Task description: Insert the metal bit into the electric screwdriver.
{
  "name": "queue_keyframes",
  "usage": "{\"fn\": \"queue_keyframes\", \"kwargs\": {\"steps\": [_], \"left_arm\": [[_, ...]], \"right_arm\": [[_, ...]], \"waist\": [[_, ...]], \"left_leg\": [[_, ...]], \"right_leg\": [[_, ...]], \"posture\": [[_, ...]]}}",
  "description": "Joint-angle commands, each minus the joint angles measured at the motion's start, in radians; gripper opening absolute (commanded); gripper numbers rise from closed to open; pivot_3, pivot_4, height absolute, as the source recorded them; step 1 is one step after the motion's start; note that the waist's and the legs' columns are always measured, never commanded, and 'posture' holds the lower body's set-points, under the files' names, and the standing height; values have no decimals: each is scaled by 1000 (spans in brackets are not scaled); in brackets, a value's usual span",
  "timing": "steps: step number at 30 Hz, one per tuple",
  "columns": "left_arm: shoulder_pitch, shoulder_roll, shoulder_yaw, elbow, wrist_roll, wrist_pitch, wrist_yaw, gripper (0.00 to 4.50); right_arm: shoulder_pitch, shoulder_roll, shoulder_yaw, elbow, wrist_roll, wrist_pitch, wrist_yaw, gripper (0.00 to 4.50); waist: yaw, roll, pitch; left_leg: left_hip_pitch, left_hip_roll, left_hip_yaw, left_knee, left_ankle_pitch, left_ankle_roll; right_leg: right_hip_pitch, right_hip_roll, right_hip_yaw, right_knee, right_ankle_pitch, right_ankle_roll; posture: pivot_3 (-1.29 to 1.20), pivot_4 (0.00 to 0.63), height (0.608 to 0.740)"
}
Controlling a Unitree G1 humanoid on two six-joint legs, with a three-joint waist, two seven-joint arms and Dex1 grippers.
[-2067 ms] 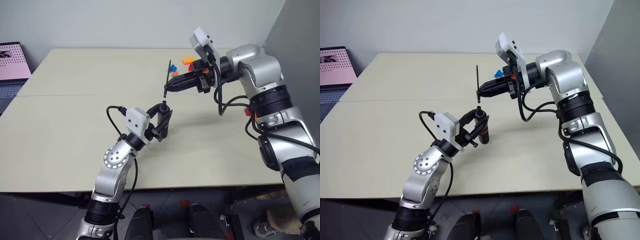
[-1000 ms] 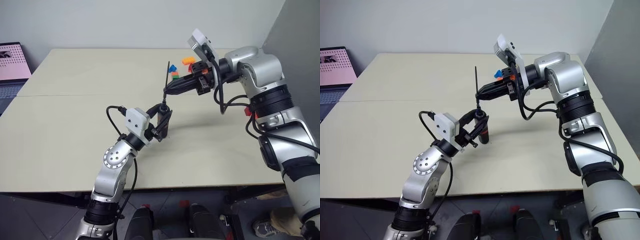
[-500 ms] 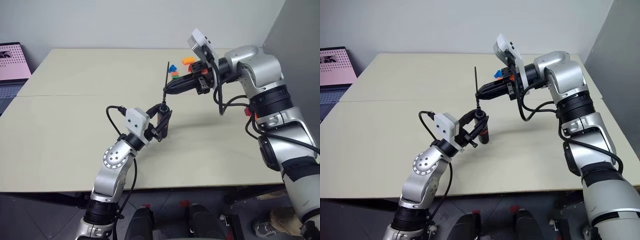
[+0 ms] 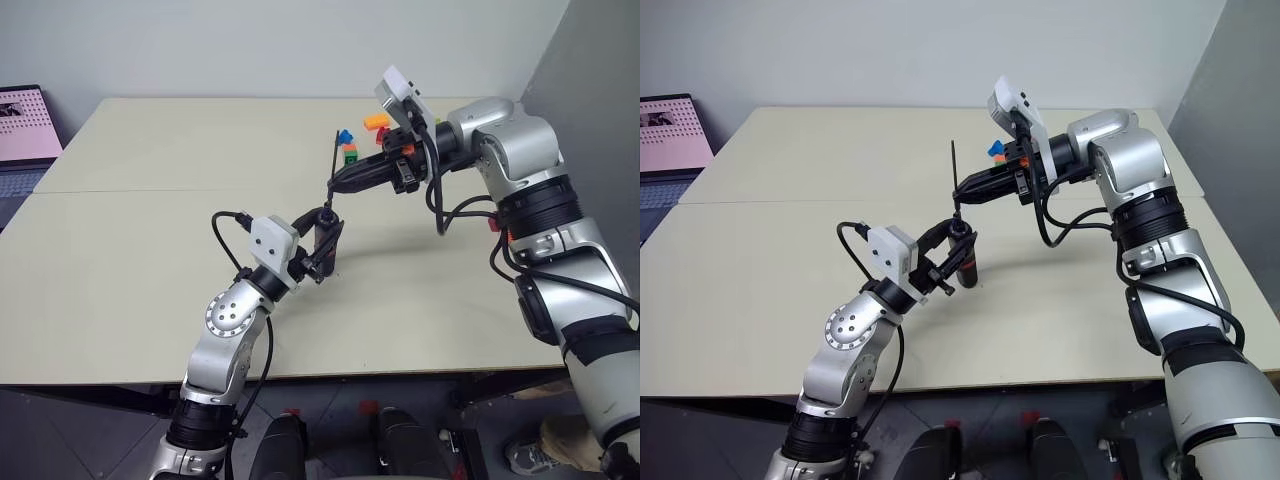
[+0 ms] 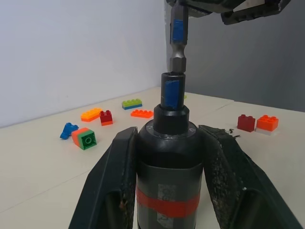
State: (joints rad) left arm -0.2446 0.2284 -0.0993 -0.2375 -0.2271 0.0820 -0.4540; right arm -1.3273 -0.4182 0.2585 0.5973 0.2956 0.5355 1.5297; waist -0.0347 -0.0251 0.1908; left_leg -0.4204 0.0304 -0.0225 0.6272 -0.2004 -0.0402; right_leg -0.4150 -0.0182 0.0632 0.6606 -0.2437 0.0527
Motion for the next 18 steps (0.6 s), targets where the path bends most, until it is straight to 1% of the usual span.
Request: {"fn": "queue_keyframes", "kwargs": {"steps": [1,18], "left_arm": [[-2,5,11,-21,0,-3,-2,1619],[-3,6,11,-18,1,-3,-6,1619]], "right_arm": [[-2,4,-4,-27,1,-9,38,0],[-7,28,-16,-9,-10,-44,19,0]], "waist": [[0,0,0],[0,0,0]], "left_leg": [[0,0,0,0,0,0],[0,0,0,0,0,0]], "right_leg": [[0,0,0,0,0,0],[0,0,0,0,0,0]], "posture": [[0,150,740],[0,150,740]]}}
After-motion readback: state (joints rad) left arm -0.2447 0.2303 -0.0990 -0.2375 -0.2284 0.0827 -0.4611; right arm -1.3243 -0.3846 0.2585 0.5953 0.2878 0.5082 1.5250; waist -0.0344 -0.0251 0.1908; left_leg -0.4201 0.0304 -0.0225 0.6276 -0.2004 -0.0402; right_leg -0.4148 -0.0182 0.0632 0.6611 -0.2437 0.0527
